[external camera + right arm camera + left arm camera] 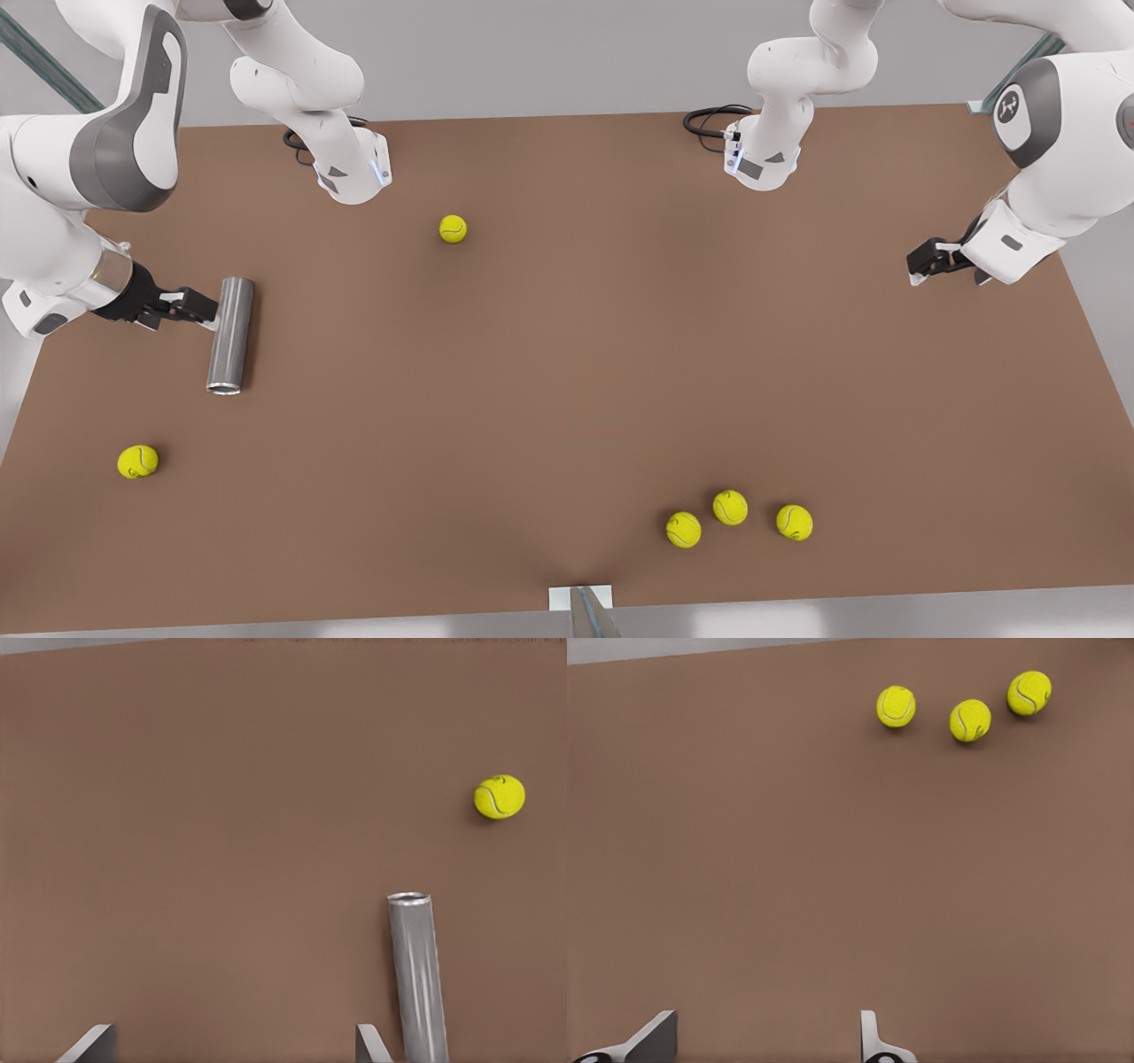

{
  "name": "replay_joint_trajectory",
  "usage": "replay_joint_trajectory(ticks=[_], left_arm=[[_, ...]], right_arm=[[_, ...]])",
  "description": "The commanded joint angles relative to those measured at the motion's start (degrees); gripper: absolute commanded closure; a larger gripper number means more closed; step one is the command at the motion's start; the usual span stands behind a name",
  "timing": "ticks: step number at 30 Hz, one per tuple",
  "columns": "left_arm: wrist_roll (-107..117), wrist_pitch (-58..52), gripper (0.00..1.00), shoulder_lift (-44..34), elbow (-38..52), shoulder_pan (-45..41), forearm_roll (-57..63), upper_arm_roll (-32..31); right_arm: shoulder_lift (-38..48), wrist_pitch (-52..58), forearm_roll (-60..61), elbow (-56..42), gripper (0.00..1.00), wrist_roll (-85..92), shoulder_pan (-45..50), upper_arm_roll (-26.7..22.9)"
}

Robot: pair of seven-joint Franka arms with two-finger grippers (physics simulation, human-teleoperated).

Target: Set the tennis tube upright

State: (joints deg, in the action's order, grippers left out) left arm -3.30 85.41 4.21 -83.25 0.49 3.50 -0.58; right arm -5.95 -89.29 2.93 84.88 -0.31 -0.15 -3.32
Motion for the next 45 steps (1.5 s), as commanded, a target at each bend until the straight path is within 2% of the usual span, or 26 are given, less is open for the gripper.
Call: replay_joint_trajectory(ticks=[1,2,7,8,9,17,20,23,25,32,35,45], left_arm=[[-0.57,0.19,0.00,-0.08,-0.07,0.39,0.01,-0.04],[-0.57,0.19,0.00,0.01,-0.07,0.39,0.01,-0.04],[-0.74,0.02,0.00,-0.08,-0.86,0.47,0.01,-0.04],[-0.74,0.02,0.00,-0.08,-0.86,0.56,0.10,-0.04],[-0.74,0.02,0.00,-0.08,-1.30,0.56,0.01,-0.12],[-0.83,-0.34,0.00,1.07,-1.65,0.56,0.01,-0.21],[-0.83,-0.34,0.00,1.07,-2.36,0.56,0.10,-0.56],[-0.83,-0.51,0.00,1.07,-2.53,0.56,0.01,-0.65],[-0.83,-0.60,0.00,1.07,-2.88,0.56,0.01,-0.65],[-0.57,-0.69,0.00,1.07,-3.41,0.65,0.01,-1.18],[-0.57,-0.95,0.00,1.07,-3.67,0.65,0.01,-1.35],[-0.66,-0.95,0.00,1.51,-3.76,0.83,0.01,-1.35]], right_arm=[[0.06,0.17,0.06,0.03,0.00,-0.13,-0.20,-0.02],[-0.12,0.17,-0.03,0.55,0.00,-0.21,-0.29,-0.02],[-1.35,-6.57,-1.70,19.09,0.00,0.05,-3.80,-0.11],[-1.44,-19.03,-1.61,28.12,0.00,0.49,-5.20,-0.11],[-1.35,-26.97,-1.61,34.03,0.00,0.49,-7.40,-0.11],[-14.18,-35.07,-3.55,32.81,0.00,12.44,-24.19,-0.02],[-15.32,-40.86,-3.19,32.28,0.00,11.56,-21.39,-0.02],[-15.32,-40.70,-3.19,32.72,0.00,13.92,-21.03,0.60],[-15.32,-40.96,-3.37,32.72,0.00,30.02,-21.29,0.60],[-14.88,-40.43,-3.28,38.79,0.00,30.90,-21.65,0.60],[-14.80,-40.26,-3.63,39.05,0.00,42.40,-22.52,0.60],[-14.62,-40.79,-5.13,42.04,0.00,42.06,-23.40,0.51]])
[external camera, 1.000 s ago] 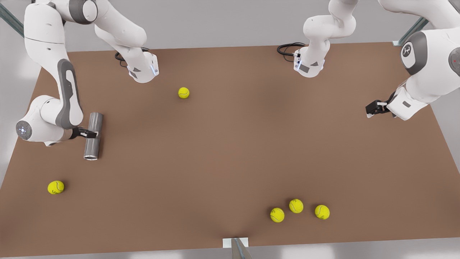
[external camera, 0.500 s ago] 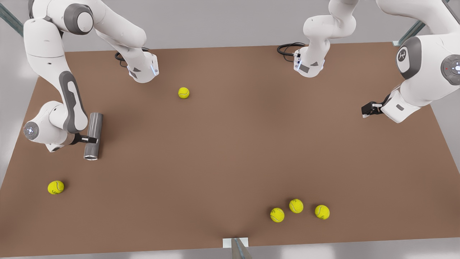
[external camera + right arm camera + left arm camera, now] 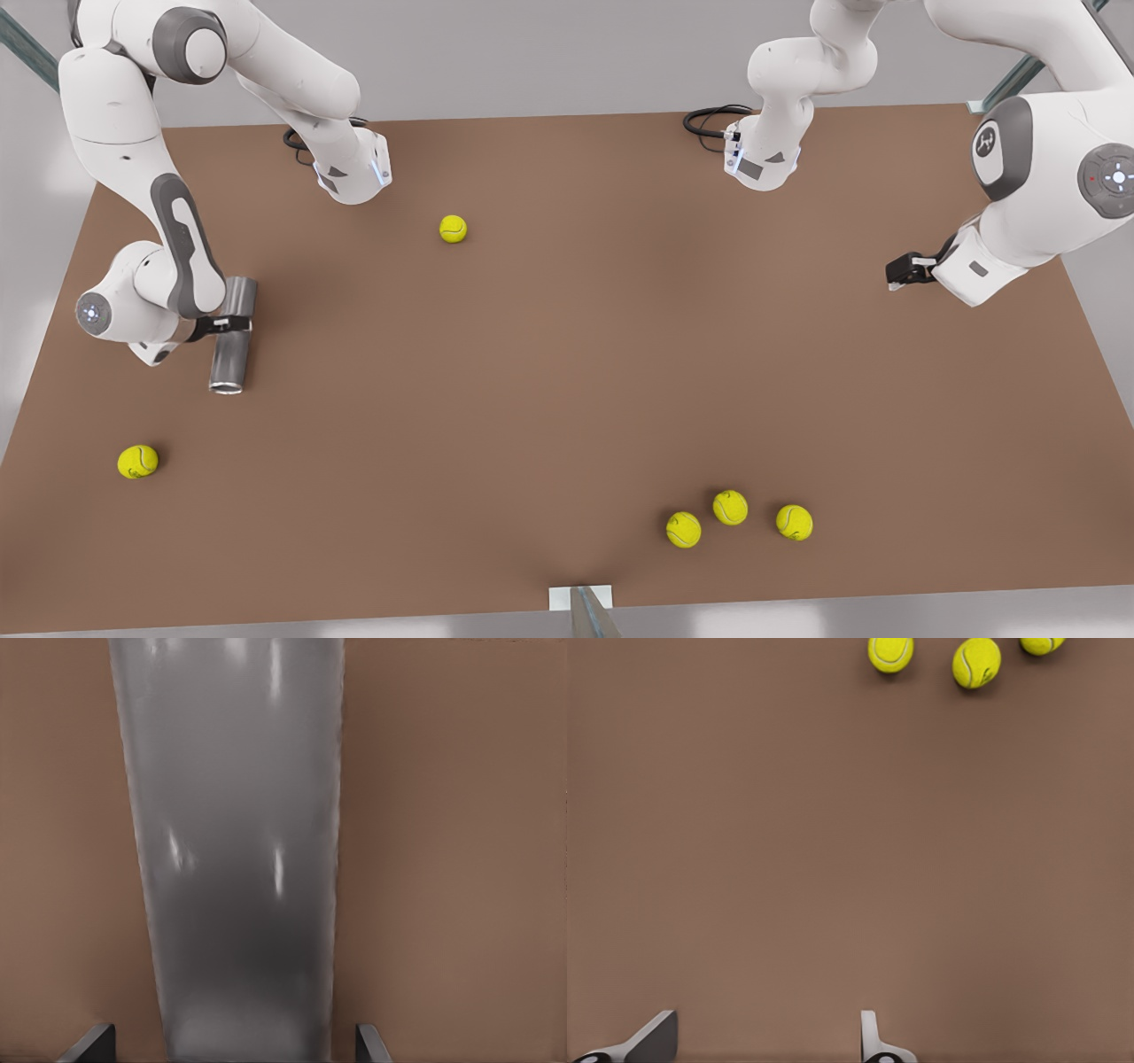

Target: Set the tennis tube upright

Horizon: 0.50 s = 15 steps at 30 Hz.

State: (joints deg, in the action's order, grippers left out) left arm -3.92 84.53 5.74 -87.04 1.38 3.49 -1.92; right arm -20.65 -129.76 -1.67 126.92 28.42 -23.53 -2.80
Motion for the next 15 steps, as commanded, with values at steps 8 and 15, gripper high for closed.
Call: replay_joint_trajectory(ticks=[8,15], left_arm=[[-0.04,-0.07,0.00,0.58,-0.41,-0.06,0.03,-0.01],[0.23,-1.12,0.00,0.50,-0.33,-0.06,0.03,-0.01]], right_arm=[[-0.71,-0.58,-0.61,-0.01,0.00,8.24,-0.11,-0.01],[-1.15,0.21,-0.53,-0.01,0.00,-7.41,0.07,-0.01]])
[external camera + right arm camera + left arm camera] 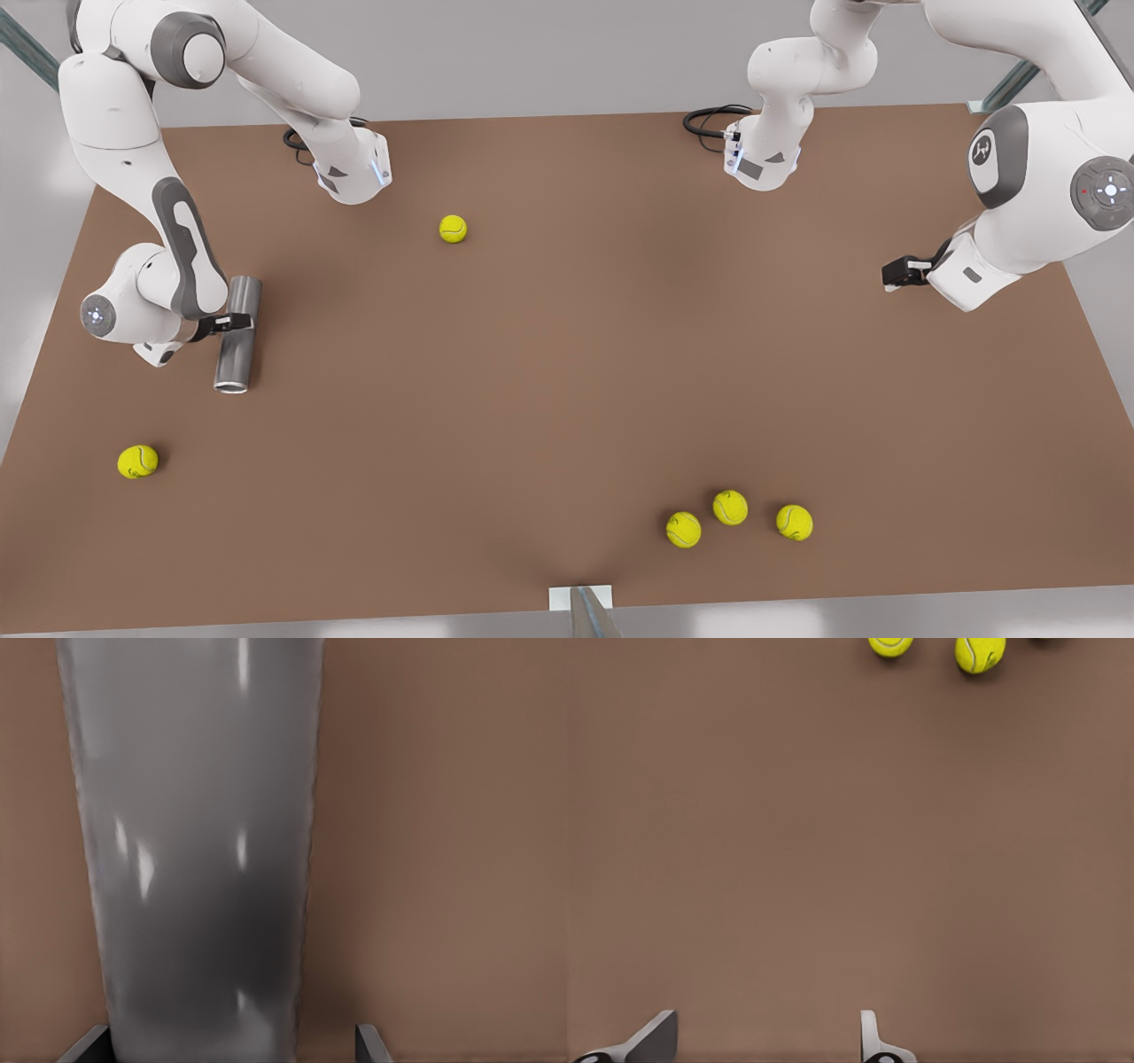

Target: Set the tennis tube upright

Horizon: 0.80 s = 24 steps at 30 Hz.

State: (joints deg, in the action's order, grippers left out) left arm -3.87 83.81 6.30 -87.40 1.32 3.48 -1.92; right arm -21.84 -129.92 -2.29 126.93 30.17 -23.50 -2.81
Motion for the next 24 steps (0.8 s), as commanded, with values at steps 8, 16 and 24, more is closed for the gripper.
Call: replay_joint_trajectory(ticks=[8,16,24], left_arm=[[0.18,-0.40,0.00,-0.06,-0.05,0.00,0.03,-0.01],[0.27,-1.01,0.00,0.03,-0.05,0.00,0.03,-0.01],[0.27,-1.89,0.00,0.03,-0.05,0.00,0.03,-0.01]], right_arm=[[-2.07,-0.42,-0.25,-0.02,0.00,-15.41,0.38,0.00],[-2.51,-0.42,-1.05,-0.02,0.37,-14.00,-0.06,0.09],[-1.63,0.29,-1.40,-1.78,0.37,-10.22,4.60,0.26]])
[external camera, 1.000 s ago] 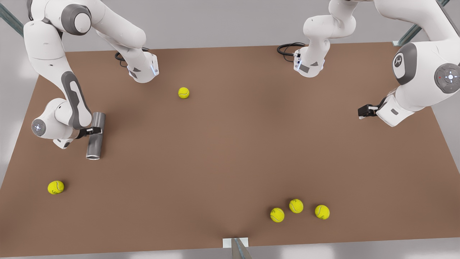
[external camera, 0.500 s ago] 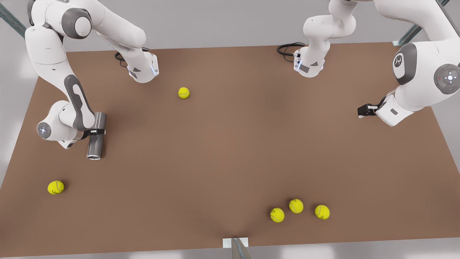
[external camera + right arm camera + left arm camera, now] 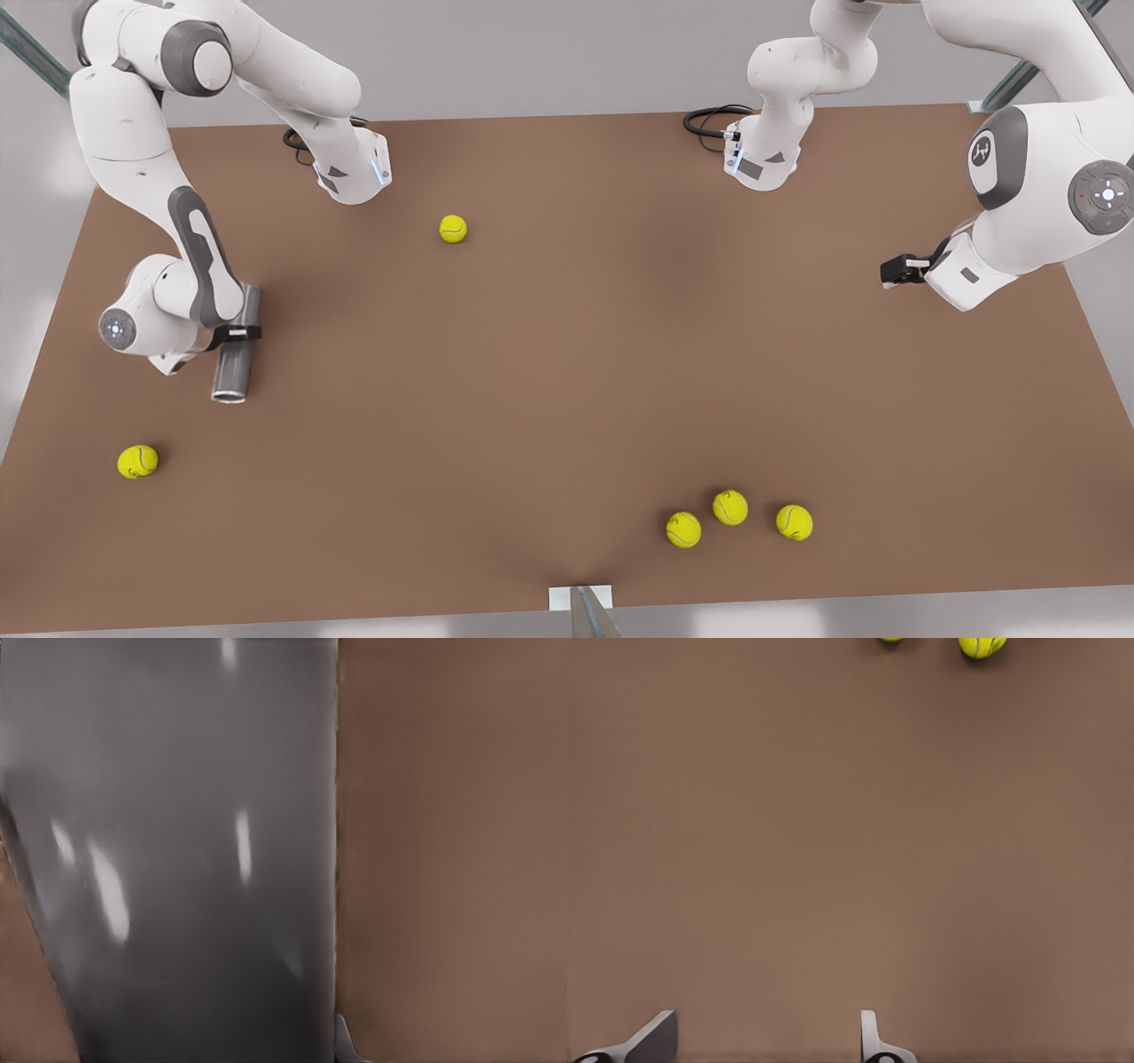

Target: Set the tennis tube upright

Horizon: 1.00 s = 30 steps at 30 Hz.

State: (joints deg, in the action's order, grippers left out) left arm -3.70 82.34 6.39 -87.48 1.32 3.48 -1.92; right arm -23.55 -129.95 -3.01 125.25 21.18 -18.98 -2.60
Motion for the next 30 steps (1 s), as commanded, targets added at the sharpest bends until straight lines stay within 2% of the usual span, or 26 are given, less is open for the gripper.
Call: replay_joint_trajectory(ticks=[1,5,10,13,17,18,22,24,30], left_arm=[[0.09,-0.43,0.00,-0.06,0.03,0.00,0.03,-0.01],[0.09,-0.43,0.00,-0.06,0.03,0.00,0.03,-0.01],[0.09,-0.34,0.00,-0.06,0.03,0.00,0.03,-0.01],[0.09,-0.25,0.00,0.03,0.03,0.09,0.03,-0.01],[0.09,-0.25,0.00,0.03,0.03,0.18,0.03,-0.01],[0.09,-0.16,0.00,0.03,0.03,0.18,0.03,-0.01],[0.09,-0.16,0.00,0.03,0.03,0.18,0.03,-0.01],[0.09,-0.16,0.00,0.03,0.03,0.18,0.03,-0.01],[0.09,0.01,0.00,0.21,0.03,0.18,0.03,-0.01]], right_arm=[[0.35,0.31,-0.60,-0.97,0.37,-0.35,3.94,0.05],[0.43,5.14,0.02,-10.63,0.37,6.42,19.41,0.05],[-0.09,5.76,0.63,-19.77,0.37,6.51,43.22,0.05],[-0.88,5.67,0.90,-23.02,0.37,6.51,54.21,0.14],[-14.32,4.97,1.69,-41.12,0.37,10.72,67.30,0.05],[-15.74,4.88,1.86,-43.07,0.33,10.02,70.48,0.14],[-21.36,-1.89,1.08,-45.00,0.35,18.55,76.71,0.05],[-22.24,-1.97,0.19,-44.83,0.35,19.43,76.46,-0.13],[-23.21,-3.82,5.03,-44.12,0.34,7.04,74.17,-0.13]])
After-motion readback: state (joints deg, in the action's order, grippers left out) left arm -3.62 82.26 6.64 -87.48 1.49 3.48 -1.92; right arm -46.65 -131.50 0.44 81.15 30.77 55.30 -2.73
